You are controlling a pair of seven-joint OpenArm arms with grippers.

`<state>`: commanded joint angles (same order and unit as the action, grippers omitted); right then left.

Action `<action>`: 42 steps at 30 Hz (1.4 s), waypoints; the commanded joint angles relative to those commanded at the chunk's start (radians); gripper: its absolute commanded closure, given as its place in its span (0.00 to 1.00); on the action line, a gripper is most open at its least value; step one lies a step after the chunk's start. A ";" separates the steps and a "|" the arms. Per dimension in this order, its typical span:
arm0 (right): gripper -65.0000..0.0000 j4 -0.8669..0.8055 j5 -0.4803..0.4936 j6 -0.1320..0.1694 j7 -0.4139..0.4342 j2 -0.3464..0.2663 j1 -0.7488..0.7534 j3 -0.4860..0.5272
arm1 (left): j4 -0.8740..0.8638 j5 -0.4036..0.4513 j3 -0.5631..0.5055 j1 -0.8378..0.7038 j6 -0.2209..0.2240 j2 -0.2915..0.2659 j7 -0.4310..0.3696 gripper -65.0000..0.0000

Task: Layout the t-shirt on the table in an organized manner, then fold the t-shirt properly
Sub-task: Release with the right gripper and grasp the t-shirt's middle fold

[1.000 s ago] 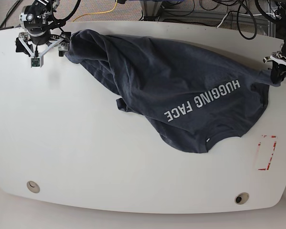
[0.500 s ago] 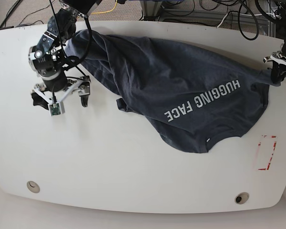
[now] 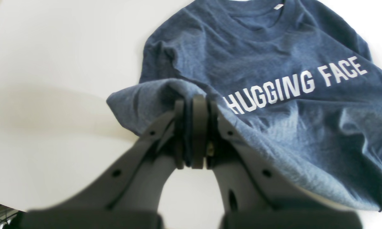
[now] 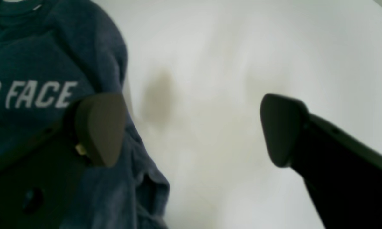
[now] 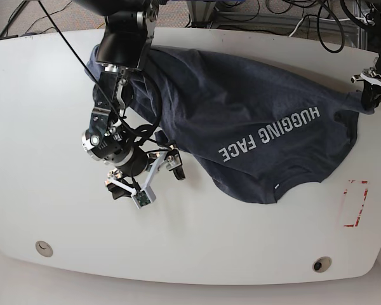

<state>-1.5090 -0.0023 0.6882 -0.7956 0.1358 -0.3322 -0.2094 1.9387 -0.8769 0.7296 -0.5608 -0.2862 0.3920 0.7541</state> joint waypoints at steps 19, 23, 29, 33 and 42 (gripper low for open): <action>0.00 0.660 0.000 -0.002 0.299 0.021 -0.216 0.037 | 0.000 -0.002 -0.003 0.000 0.000 -0.003 0.000 1.00; 0.00 0.753 0.000 -0.002 0.358 0.021 -0.235 0.037 | 0.000 -0.002 -0.005 0.000 0.000 -0.003 0.000 1.00; 0.00 0.861 -0.002 -0.003 0.428 0.021 -0.244 0.037 | 0.000 -0.002 -0.006 0.002 0.000 -0.003 0.000 1.00; 0.00 0.895 -0.002 -0.003 0.446 0.021 -0.245 0.037 | 0.000 -0.002 -0.008 0.002 0.000 -0.005 0.000 1.00; 0.00 0.905 0.002 -0.003 0.443 0.021 -0.245 0.037 | 0.000 -0.002 -0.011 0.005 0.000 -0.005 0.000 1.00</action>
<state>-0.6038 -0.0008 0.6851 -0.3521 0.1571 -0.5777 -0.1726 1.9387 -0.8784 0.7188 -0.5562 -0.2862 0.3874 0.7541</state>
